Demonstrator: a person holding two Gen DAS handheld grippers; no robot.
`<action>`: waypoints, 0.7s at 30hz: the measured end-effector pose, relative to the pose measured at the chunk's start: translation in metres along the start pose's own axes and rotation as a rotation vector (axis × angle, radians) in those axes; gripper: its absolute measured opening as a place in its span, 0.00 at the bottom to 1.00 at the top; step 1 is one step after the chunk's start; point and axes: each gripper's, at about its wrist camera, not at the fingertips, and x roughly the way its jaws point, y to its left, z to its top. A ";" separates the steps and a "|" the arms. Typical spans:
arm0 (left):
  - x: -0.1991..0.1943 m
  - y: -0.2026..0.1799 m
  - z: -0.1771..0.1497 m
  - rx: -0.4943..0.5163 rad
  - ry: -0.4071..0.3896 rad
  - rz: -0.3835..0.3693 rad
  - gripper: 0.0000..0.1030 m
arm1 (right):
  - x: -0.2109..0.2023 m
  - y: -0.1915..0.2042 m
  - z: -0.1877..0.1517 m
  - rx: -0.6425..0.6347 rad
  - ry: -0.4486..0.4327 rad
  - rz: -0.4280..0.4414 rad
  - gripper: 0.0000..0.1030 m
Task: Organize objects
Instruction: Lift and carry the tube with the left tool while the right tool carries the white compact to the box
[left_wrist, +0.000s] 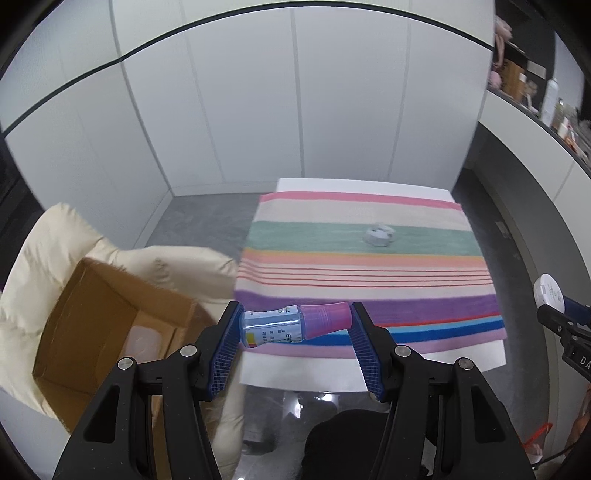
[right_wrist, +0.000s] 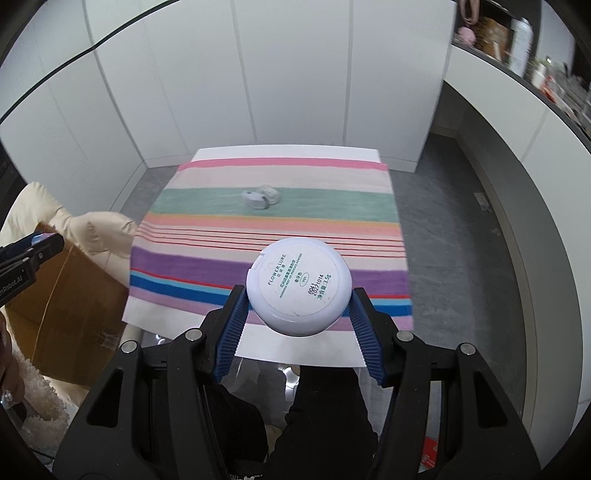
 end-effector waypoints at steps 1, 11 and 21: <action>0.000 0.010 -0.002 -0.015 0.003 0.009 0.57 | 0.002 0.008 0.001 -0.009 0.000 0.009 0.57; -0.004 0.117 -0.031 -0.179 0.027 0.126 0.58 | 0.020 0.115 0.012 -0.174 0.020 0.127 0.57; -0.017 0.235 -0.081 -0.367 0.072 0.260 0.58 | 0.036 0.257 0.003 -0.385 0.056 0.264 0.57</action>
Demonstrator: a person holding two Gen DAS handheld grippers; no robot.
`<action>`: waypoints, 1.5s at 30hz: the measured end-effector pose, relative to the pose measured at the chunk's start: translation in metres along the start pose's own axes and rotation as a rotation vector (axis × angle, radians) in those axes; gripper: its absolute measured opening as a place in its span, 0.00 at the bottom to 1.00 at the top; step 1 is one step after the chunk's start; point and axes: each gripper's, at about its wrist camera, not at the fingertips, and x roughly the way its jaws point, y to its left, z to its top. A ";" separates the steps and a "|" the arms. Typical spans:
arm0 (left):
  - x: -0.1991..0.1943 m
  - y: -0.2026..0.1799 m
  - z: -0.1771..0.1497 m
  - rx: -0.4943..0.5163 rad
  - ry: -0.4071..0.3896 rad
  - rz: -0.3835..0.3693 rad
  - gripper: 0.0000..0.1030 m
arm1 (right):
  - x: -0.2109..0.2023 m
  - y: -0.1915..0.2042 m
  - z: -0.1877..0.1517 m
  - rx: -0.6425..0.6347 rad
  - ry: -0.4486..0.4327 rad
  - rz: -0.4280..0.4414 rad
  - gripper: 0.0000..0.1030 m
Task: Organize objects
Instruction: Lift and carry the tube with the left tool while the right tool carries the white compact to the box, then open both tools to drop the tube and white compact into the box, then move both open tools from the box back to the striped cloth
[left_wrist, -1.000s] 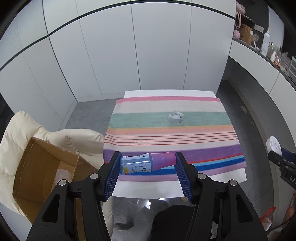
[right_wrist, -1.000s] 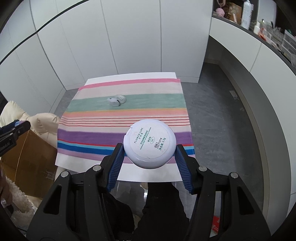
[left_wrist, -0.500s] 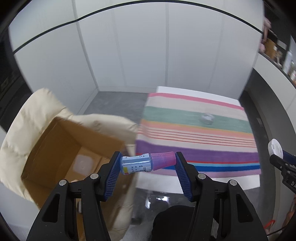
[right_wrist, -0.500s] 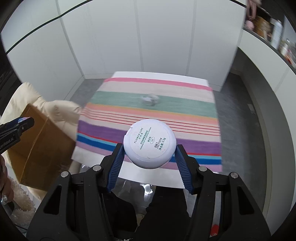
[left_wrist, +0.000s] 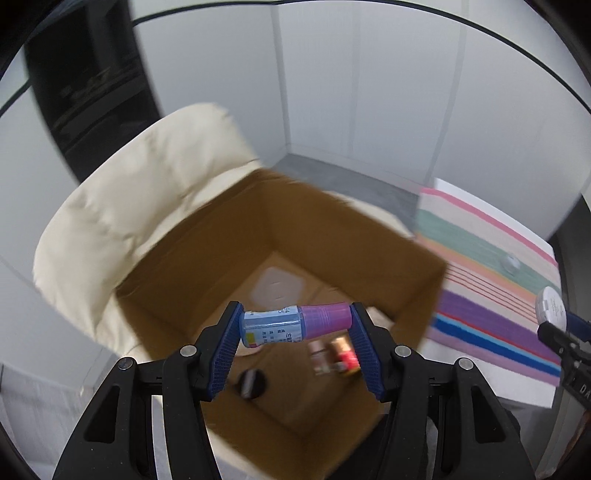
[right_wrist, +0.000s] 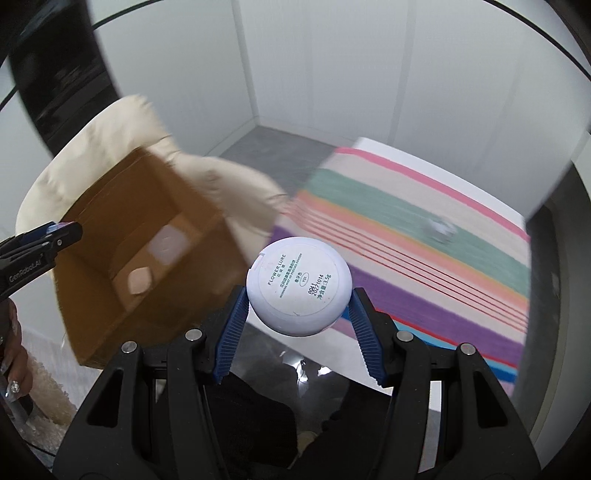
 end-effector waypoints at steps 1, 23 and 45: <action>0.002 0.013 -0.001 -0.023 0.006 0.012 0.58 | 0.003 0.012 0.003 -0.020 0.004 0.012 0.57; 0.024 0.086 -0.002 -0.129 0.055 0.071 0.58 | 0.060 0.168 0.021 -0.271 0.078 0.148 0.58; 0.022 0.069 -0.008 -0.090 0.060 0.064 0.92 | 0.046 0.158 0.020 -0.266 0.039 0.132 1.00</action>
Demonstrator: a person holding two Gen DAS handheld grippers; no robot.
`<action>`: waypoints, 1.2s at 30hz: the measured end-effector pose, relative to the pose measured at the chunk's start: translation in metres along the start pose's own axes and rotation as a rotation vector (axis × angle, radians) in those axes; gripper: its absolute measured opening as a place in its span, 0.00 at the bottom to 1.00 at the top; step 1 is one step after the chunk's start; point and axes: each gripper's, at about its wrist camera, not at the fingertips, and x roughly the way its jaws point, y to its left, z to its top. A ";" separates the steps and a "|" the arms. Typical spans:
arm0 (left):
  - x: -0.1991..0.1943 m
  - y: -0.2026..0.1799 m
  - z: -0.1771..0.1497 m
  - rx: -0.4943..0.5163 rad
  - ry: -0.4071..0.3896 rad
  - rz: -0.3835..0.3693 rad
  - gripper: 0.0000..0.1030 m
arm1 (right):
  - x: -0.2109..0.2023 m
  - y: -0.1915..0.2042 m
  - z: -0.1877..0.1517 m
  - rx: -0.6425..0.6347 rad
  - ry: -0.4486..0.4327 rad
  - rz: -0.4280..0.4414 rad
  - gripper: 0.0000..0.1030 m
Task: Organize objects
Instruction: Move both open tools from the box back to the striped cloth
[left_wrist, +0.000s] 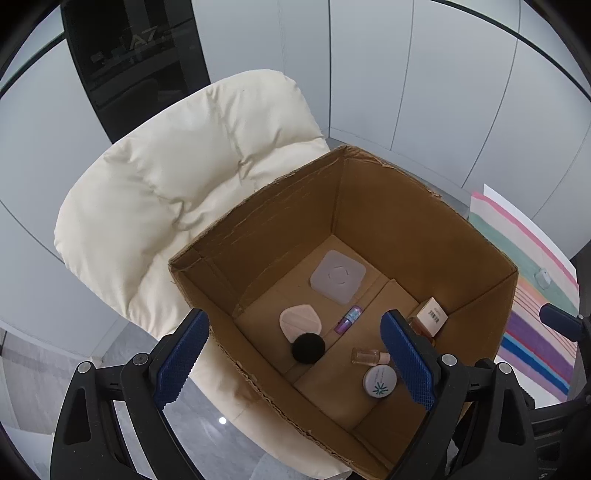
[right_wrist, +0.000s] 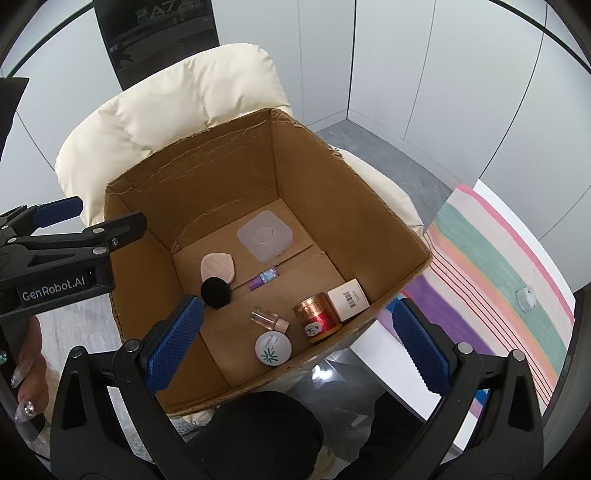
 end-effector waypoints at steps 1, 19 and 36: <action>0.000 -0.002 -0.001 0.006 -0.002 -0.004 0.92 | -0.001 -0.002 -0.001 0.003 0.000 -0.003 1.00; -0.001 -0.133 0.013 0.159 0.003 -0.175 0.92 | -0.041 -0.142 -0.063 0.281 -0.018 -0.151 1.00; -0.026 -0.353 -0.026 0.481 -0.002 -0.353 0.92 | -0.110 -0.317 -0.187 0.608 -0.025 -0.332 1.00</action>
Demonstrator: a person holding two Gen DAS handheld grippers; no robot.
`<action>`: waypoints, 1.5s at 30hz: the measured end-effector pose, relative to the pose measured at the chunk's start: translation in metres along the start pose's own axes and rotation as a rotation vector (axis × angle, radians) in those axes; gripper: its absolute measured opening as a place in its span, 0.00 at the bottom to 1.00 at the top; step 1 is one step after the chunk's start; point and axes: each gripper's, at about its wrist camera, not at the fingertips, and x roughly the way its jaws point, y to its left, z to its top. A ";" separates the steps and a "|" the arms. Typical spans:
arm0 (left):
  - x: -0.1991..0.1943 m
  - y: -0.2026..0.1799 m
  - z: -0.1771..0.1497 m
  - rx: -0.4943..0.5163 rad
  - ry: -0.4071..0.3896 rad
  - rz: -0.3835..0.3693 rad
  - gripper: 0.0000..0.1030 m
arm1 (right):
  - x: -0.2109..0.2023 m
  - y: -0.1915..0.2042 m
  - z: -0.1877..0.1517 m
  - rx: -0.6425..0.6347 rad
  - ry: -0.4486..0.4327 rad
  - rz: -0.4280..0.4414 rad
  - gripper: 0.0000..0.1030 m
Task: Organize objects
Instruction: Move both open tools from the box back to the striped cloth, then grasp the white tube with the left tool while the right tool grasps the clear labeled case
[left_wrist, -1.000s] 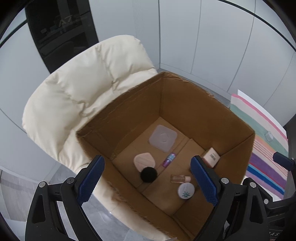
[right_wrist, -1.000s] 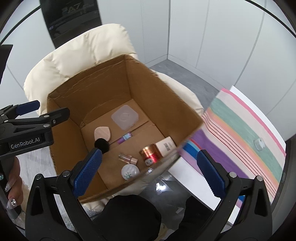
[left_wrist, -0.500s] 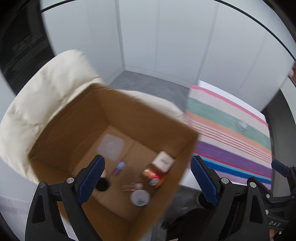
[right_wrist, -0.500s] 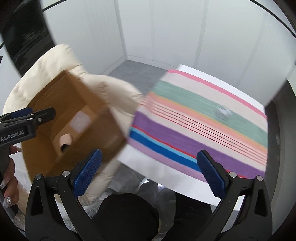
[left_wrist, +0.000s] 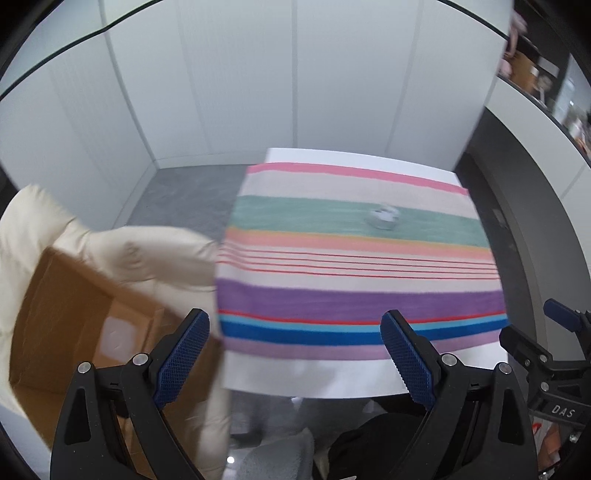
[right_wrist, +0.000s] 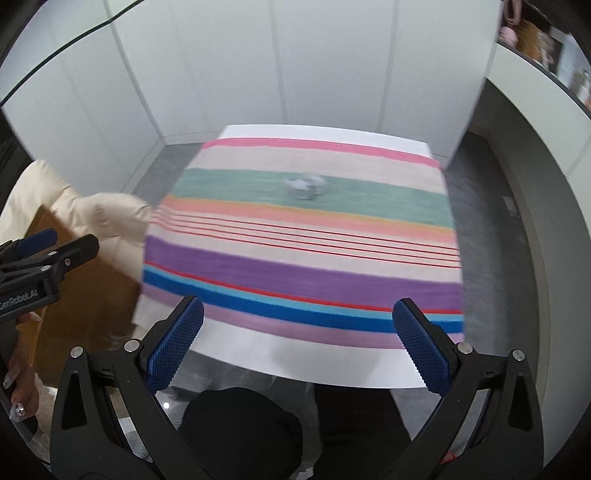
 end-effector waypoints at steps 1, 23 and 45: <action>0.003 -0.010 0.001 0.014 0.001 -0.001 0.92 | 0.000 -0.007 -0.001 0.006 -0.004 -0.016 1.00; 0.149 -0.101 0.048 0.200 0.018 -0.004 0.92 | 0.108 -0.094 0.026 0.091 0.067 -0.049 1.00; 0.310 -0.128 0.107 0.095 0.027 -0.087 0.57 | 0.240 -0.113 0.064 0.139 0.122 -0.028 1.00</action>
